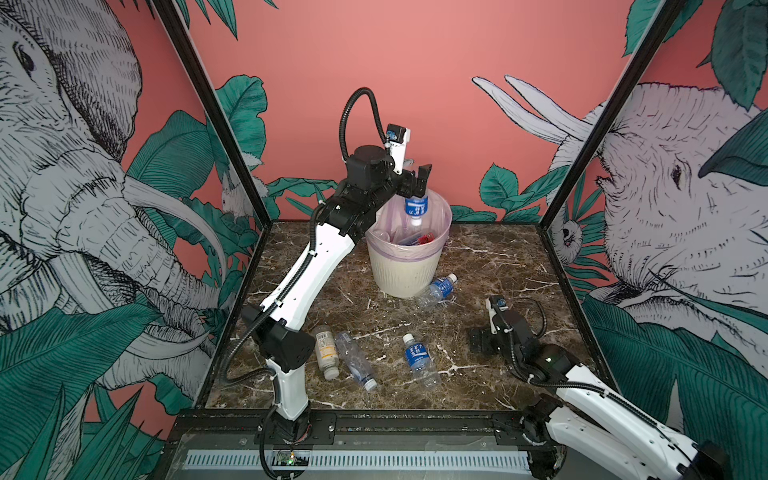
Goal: Throw the plastic bottles in the bin
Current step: 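Carry the small bottle over the bin and open the left gripper, then lower the right gripper onto the white-capped 350ml bottle while the left gripper draws back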
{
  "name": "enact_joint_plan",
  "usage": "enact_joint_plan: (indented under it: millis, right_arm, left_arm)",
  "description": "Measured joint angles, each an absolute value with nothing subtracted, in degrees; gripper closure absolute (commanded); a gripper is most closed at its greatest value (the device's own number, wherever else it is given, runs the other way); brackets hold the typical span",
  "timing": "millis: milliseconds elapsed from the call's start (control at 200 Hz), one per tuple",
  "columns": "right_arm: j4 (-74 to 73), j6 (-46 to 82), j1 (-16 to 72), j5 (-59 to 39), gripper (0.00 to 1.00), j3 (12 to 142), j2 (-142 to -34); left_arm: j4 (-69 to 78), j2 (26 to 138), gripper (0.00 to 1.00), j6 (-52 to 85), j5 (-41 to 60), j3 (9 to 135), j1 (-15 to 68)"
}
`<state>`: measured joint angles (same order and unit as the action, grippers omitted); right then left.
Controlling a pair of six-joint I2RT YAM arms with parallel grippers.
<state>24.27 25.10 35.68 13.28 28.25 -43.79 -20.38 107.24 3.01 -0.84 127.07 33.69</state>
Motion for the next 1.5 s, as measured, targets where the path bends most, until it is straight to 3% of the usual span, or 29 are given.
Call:
enact_joint_plan:
  millis: [225,580,1130,1500]
  right_arm:
    - [24.0,25.1,35.7,12.5,0.01,27.5,-42.4]
    - [24.2,23.9,46.1,11.8,0.01,32.6,-50.1]
    - [24.1,24.5,55.0,12.1,0.01,39.6,-61.7]
    - [21.3,27.1,61.0,12.0,0.01,41.0,-66.8]
  left_arm:
    - [-23.3,103.4,0.0,3.0,-1.0,125.5,32.7]
    - [-18.9,80.0,0.0,3.7,-2.9,100.3,32.6]
    - [-20.2,59.2,0.01,4.0,-9.9,73.0,32.1]
    - [-21.5,50.9,0.01,8.4,-11.0,56.6,32.1]
